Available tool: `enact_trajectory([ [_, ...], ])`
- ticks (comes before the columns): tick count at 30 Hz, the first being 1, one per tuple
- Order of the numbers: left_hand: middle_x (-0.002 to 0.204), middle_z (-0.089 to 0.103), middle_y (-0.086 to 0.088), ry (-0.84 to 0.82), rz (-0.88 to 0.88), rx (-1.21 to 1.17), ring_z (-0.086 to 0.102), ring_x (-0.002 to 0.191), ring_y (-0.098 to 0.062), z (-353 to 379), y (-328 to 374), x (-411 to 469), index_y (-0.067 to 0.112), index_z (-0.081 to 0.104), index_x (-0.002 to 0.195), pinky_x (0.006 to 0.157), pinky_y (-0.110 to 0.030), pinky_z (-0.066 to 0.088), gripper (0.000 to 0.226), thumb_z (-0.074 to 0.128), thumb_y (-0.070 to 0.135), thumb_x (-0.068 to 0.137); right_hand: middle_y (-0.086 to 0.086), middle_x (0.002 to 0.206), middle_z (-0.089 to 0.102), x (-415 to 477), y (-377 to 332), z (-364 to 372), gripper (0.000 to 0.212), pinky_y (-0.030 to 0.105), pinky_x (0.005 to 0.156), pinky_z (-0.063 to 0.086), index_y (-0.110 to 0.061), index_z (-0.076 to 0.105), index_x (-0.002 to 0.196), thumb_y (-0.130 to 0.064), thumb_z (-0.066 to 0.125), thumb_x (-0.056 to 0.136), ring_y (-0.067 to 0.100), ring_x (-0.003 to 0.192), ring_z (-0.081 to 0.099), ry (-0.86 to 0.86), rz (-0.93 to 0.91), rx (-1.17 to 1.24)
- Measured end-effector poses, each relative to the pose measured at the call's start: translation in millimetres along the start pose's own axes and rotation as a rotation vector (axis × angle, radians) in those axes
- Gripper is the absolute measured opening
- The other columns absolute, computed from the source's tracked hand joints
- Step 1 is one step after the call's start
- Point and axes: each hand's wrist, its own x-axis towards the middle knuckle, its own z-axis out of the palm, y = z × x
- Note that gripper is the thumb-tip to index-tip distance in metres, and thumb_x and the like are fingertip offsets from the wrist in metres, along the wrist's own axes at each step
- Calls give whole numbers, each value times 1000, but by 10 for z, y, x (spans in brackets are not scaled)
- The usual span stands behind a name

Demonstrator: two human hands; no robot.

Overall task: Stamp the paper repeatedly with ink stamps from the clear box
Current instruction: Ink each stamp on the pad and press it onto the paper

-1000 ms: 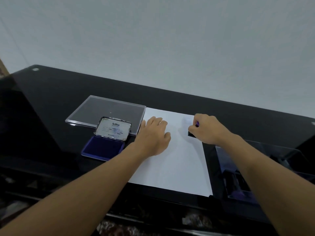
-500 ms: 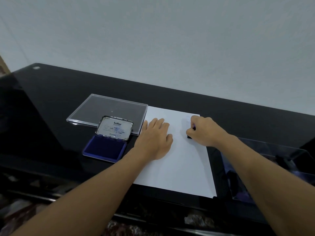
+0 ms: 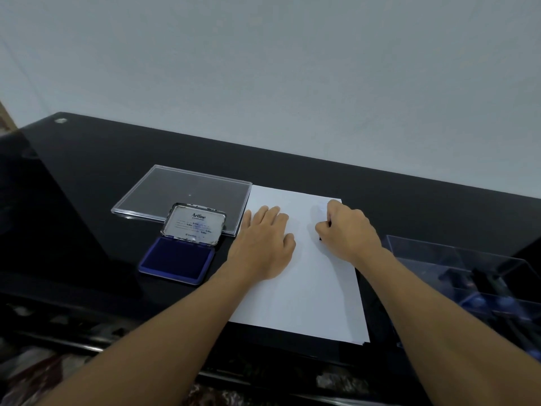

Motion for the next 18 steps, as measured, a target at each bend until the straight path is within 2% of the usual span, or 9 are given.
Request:
enact_trajectory([
  [10, 155, 31, -1, -7, 3, 11, 19, 143, -20, 9, -1, 7, 16, 41, 140, 121, -46, 9, 45, 32, 32, 99, 5, 71, 49, -149, -29, -29, 24, 30, 48, 30, -18, 30, 77, -19, 45, 95, 18, 57, 40, 20, -14, -33],
  [18, 154, 32, -1, -7, 2, 13, 21, 142, -20, 9, -7, 8, 16, 42, 139, 121, -46, 10, 44, 32, 32, 99, 4, 72, 50, -18, -35, -28, 28, 29, 49, 32, -19, 31, 74, -22, 49, 95, 17, 58, 42, -14, 1, -23],
])
